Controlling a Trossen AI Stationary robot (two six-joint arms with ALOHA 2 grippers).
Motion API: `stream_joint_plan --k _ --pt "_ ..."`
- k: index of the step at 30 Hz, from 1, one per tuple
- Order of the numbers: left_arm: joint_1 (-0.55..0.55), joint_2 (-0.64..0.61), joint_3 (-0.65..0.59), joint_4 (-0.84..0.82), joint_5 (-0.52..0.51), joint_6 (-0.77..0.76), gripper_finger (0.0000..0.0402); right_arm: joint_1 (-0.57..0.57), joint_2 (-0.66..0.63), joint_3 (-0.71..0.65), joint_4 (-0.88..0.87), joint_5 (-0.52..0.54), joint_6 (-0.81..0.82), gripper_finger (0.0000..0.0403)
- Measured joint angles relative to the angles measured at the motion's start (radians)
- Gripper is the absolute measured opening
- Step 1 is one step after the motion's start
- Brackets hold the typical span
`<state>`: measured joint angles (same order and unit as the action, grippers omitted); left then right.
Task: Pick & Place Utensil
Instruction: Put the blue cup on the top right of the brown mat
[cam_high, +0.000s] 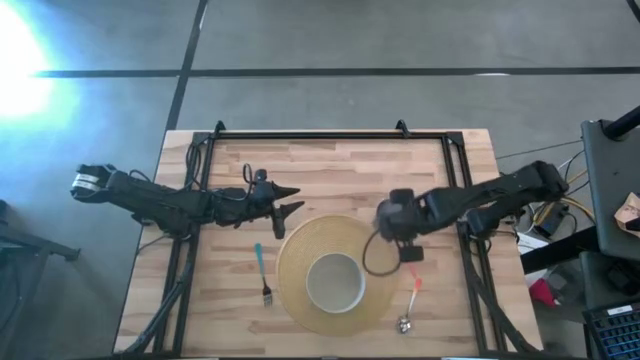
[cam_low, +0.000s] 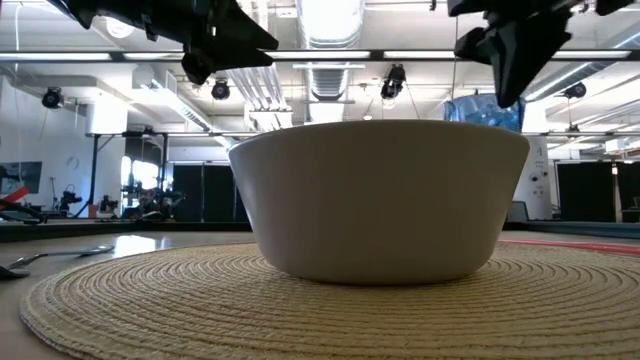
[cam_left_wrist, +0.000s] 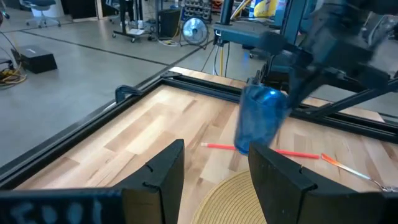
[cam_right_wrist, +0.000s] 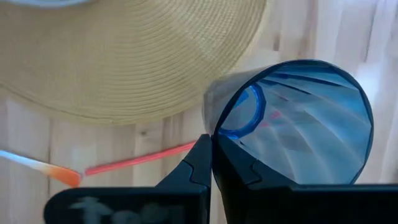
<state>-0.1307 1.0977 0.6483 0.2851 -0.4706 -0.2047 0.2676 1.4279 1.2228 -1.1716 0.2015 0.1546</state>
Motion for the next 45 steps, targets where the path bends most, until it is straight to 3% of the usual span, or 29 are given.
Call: stream_joint_plan --k 7,20,29,45 --pt "0.000 0.000 0.000 -0.007 0.000 -0.001 0.0170 0.080 0.071 0.011 0.001 0.019 -0.032 0.0008" --pt "0.000 0.000 0.000 -0.009 0.000 -0.002 0.0170 0.090 0.233 0.178 -0.005 0.007 -0.185 0.0008" --pt "0.000 0.000 0.000 -0.013 0.000 -0.002 0.0170 0.091 0.239 0.158 0.001 -0.072 -0.182 0.0008" --pt "0.000 0.000 0.000 -0.012 0.001 -0.001 0.0170 0.095 0.239 0.099 0.072 -0.071 -0.155 0.0008"
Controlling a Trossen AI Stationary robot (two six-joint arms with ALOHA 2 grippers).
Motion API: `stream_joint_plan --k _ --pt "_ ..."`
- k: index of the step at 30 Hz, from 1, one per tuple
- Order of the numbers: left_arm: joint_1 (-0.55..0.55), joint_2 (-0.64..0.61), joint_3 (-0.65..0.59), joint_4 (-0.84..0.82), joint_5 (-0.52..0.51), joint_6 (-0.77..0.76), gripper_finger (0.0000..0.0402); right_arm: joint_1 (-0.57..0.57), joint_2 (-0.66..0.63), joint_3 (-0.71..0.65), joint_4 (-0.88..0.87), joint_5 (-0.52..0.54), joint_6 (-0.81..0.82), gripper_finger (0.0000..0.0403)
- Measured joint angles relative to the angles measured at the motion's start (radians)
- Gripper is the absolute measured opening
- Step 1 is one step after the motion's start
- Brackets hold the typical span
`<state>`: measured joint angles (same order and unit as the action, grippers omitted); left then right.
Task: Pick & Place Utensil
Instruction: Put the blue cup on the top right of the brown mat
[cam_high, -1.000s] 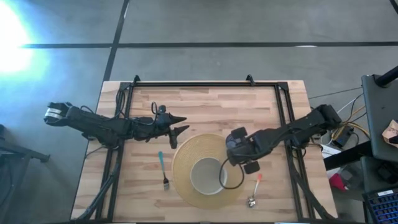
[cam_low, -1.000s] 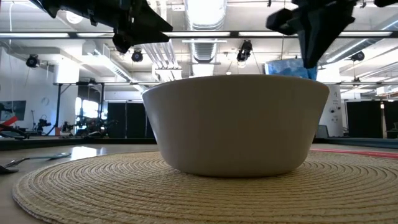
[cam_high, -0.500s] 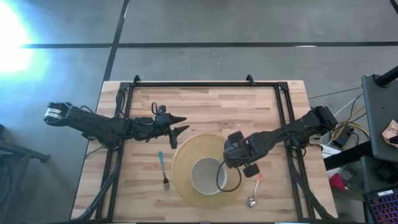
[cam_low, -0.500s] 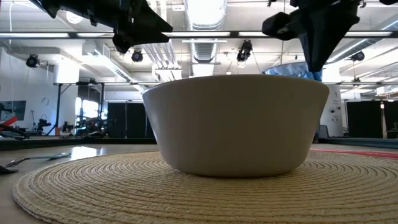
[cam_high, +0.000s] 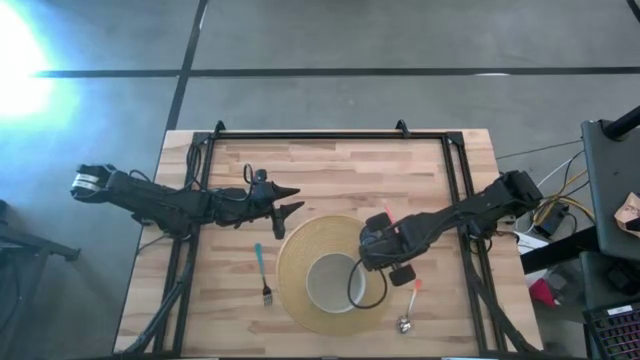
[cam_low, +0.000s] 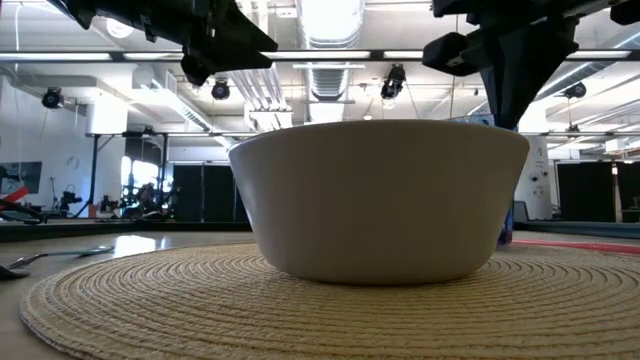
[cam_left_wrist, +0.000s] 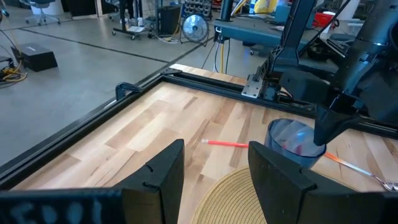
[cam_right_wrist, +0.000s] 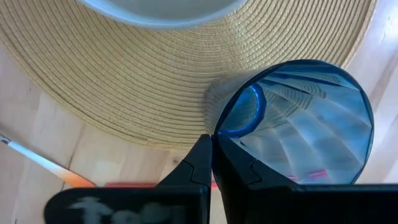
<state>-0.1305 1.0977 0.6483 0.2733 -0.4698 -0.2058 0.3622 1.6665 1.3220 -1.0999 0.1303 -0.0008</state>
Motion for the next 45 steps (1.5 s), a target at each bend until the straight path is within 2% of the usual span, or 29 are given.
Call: stream_joint_plan --k 18,27,37,45 --pt "0.000 0.000 0.000 0.000 0.000 -0.010 0.0170 0.000 0.000 -0.017 0.037 0.000 -0.002 0.0008" --pt "0.000 0.000 0.000 -0.031 0.001 -0.088 0.0170 0.000 0.000 -0.023 0.037 0.001 0.016 0.0008" --pt "0.000 -0.001 0.000 -0.039 0.002 -0.085 0.0170 0.000 -0.001 -0.024 0.036 -0.026 0.019 0.0009" --pt "0.000 -0.001 0.000 -0.038 0.001 -0.082 0.0170 0.000 0.000 -0.025 0.033 -0.027 0.016 0.0041"
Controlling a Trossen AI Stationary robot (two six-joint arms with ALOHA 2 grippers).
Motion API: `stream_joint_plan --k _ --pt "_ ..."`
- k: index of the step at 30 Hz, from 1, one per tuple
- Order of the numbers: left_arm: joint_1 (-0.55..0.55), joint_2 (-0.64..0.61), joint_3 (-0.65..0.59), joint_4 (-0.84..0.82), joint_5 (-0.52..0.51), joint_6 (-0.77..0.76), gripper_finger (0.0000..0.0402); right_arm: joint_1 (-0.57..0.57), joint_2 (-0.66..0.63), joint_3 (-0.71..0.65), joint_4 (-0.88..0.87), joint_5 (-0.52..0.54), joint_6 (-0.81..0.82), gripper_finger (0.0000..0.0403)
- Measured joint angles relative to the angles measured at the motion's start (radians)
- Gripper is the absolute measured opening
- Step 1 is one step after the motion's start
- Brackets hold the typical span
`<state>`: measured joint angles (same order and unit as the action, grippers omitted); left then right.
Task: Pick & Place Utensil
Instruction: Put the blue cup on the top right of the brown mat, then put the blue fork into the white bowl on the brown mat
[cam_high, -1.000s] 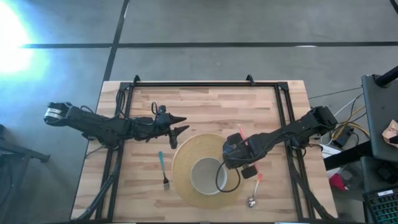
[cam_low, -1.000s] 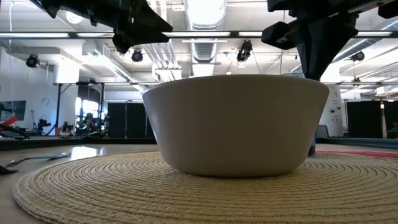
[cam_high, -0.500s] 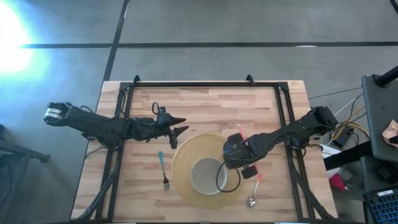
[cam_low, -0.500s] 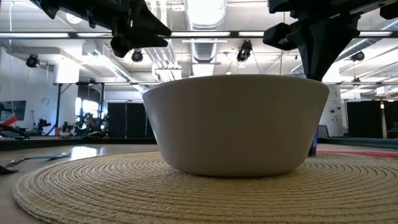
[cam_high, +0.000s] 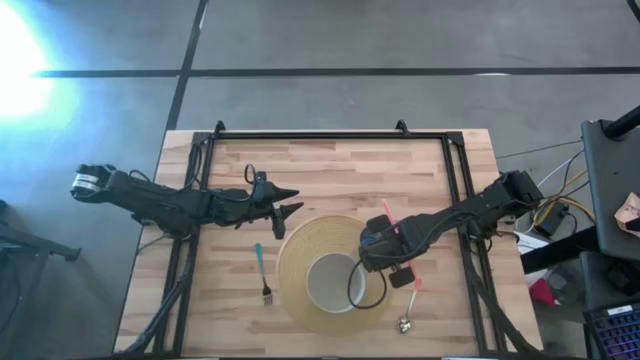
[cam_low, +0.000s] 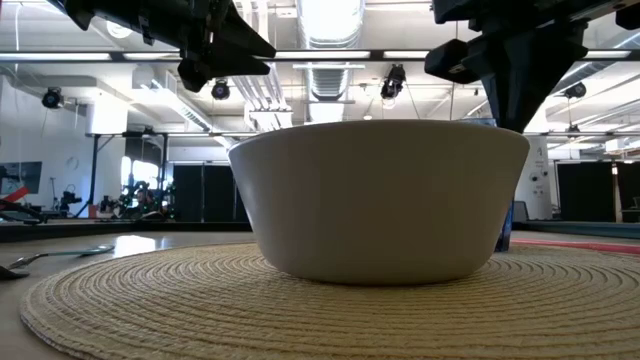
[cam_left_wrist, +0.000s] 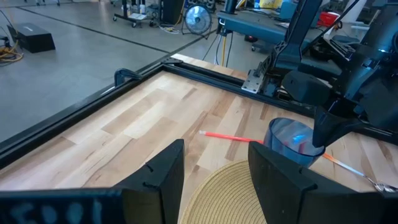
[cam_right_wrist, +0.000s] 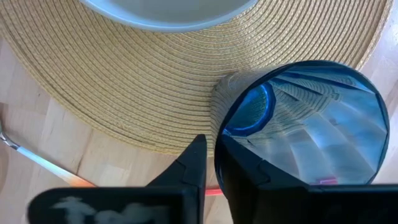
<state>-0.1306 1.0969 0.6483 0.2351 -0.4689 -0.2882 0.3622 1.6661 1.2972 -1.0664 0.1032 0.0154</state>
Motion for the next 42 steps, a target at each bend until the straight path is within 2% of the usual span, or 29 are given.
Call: stream_joint_plan --k 11,19,26,35,38,42 --pt "0.000 0.000 0.000 0.000 0.000 0.002 0.0170 0.000 -0.001 0.000 0.000 0.000 0.003 0.0126" --pt "0.000 0.000 0.000 0.000 0.000 0.002 0.0170 0.000 -0.012 0.027 -0.004 0.001 0.011 0.0168" --pt "0.000 -0.001 0.000 0.000 0.000 0.020 0.0170 0.000 -0.046 0.063 -0.059 0.001 0.041 0.0187" --pt "0.000 -0.004 0.020 -0.013 0.000 0.046 0.0170 0.000 -0.158 0.062 -0.081 0.001 0.084 0.0178" --pt "0.000 -0.008 0.073 -0.108 0.000 0.013 0.0170 0.000 -0.196 0.056 -0.083 0.002 0.111 0.0174" --pt "0.000 -0.007 0.212 -0.379 0.000 -0.075 0.0167 0.000 -0.252 0.043 -0.084 0.002 0.116 0.0169"
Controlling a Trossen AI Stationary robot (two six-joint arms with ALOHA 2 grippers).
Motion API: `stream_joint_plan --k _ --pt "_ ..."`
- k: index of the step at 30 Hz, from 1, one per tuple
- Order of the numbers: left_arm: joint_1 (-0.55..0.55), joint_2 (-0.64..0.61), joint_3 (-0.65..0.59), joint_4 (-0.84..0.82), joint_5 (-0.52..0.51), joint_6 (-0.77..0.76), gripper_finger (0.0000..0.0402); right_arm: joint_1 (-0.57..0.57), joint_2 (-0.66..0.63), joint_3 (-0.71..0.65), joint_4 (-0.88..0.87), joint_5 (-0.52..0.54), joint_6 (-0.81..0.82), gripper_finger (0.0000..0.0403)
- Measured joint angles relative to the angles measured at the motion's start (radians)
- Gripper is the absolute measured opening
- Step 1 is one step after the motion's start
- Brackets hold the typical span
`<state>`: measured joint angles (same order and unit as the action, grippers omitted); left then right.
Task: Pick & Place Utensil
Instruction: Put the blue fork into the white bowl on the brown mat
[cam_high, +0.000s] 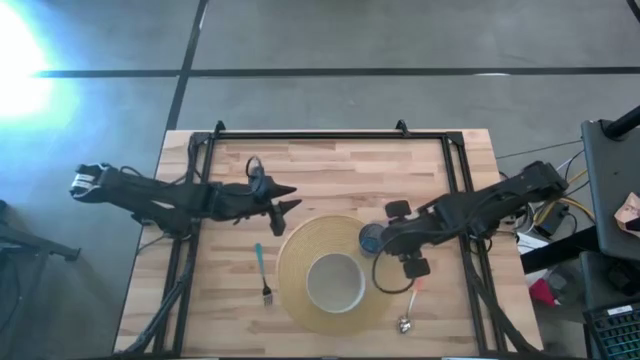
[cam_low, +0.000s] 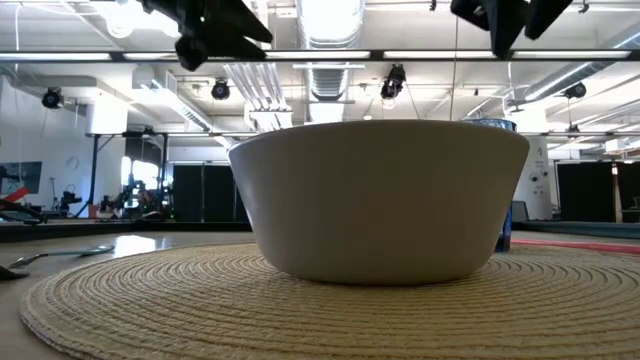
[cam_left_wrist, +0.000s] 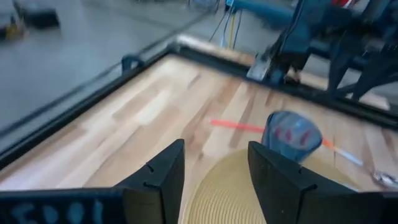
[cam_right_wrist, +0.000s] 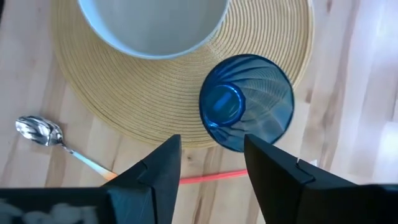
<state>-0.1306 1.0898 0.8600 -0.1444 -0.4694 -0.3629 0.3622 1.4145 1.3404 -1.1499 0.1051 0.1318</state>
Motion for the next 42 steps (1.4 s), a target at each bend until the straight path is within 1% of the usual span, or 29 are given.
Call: stream_joint_plan --k 3,5,7,10,12,14,19,22,27,30,35,39,42 --pt "0.000 0.016 0.111 -0.228 0.001 -0.093 0.0167 0.000 -0.044 -0.015 0.001 0.003 0.000 0.0166" --pt "0.000 0.030 0.178 -0.368 0.004 -0.177 0.0167 0.000 -0.074 -0.024 0.000 0.025 0.003 0.0164" --pt "0.000 0.044 0.240 -0.506 0.023 -0.267 0.0167 0.000 -0.105 -0.031 0.001 0.078 0.023 0.0161" --pt "-0.001 0.075 0.317 -0.700 0.077 -0.411 0.0167 0.000 -0.151 -0.036 -0.002 0.188 0.059 0.0157" --pt "-0.003 0.099 0.352 -0.799 0.120 -0.500 0.0167 0.000 -0.178 -0.037 -0.002 0.254 0.090 0.0155" --pt "-0.005 0.124 0.368 -0.862 0.171 -0.584 0.0167 0.000 -0.203 -0.037 -0.002 0.301 0.125 0.0153" --pt "-0.030 0.194 0.362 -0.903 0.353 -0.746 0.0167 0.000 -0.250 -0.039 -0.004 0.369 0.180 0.0155" --pt "-0.058 0.242 0.362 -0.902 0.415 -0.822 0.0167 0.000 -0.271 -0.040 -0.005 0.419 0.183 0.0157" --pt "-0.097 0.313 0.362 -0.901 0.459 -0.932 0.0167 0.000 -0.286 -0.042 -0.028 0.519 0.183 0.0151" --pt "-0.120 0.348 0.362 -0.901 0.473 -0.994 0.0167 0.000 -0.289 -0.047 -0.051 0.553 0.189 0.0147" --pt "-0.180 0.385 0.362 -0.900 0.477 -1.121 0.0167 0.000 -0.290 -0.076 -0.075 0.560 0.220 0.0140" --pt "-0.241 0.418 0.362 -0.900 0.478 -1.251 0.0167 0.000 -0.289 -0.126 -0.075 0.571 0.218 0.0135" --pt "-0.262 0.443 0.362 -0.901 0.482 -1.322 0.0167 0.000 -0.289 -0.166 -0.074 0.590 0.212 0.0131"
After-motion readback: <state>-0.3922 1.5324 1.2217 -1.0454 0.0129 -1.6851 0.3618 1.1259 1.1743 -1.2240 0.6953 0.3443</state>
